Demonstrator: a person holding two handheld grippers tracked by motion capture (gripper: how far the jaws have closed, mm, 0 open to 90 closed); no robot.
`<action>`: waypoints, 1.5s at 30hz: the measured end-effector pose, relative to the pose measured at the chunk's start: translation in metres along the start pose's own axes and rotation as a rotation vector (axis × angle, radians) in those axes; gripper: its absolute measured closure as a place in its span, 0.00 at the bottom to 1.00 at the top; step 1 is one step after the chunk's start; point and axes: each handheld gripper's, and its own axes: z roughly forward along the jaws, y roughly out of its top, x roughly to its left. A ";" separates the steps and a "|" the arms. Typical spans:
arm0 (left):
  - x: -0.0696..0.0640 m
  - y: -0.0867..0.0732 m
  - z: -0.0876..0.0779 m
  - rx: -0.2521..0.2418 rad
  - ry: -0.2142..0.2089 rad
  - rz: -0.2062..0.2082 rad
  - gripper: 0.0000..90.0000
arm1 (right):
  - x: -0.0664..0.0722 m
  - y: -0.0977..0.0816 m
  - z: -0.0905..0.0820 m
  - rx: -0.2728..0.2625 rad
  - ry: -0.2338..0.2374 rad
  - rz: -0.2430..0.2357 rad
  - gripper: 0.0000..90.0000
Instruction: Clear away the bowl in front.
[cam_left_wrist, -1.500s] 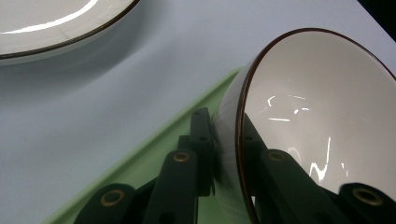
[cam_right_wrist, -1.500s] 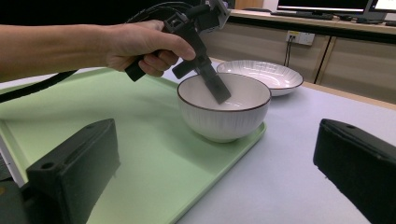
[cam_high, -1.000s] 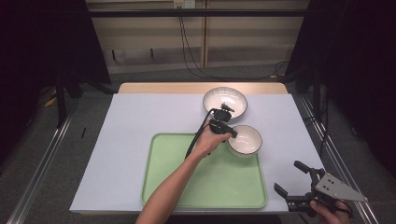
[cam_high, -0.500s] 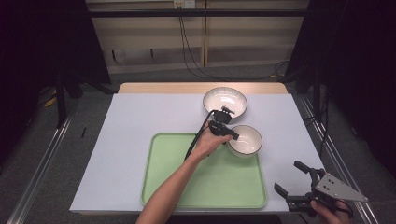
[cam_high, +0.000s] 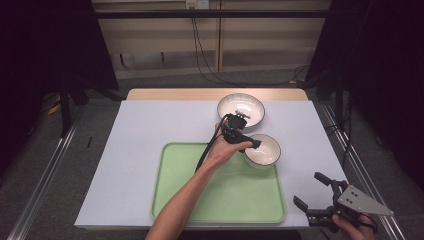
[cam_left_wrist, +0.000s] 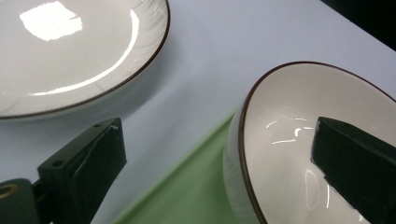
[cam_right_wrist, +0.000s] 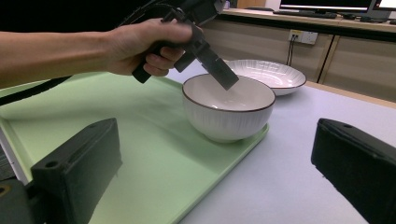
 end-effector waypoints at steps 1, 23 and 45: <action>0.000 0.000 -0.001 0.003 0.013 0.000 0.04 | 0.000 0.000 0.000 0.001 0.001 0.002 0.01; -0.002 -0.010 -0.068 -0.214 0.109 0.091 0.03 | 0.000 0.001 0.000 -0.006 -0.009 0.003 0.00; 0.005 -0.046 -0.143 -0.289 0.234 0.083 0.02 | 0.002 0.002 0.002 -0.007 0.000 0.000 0.01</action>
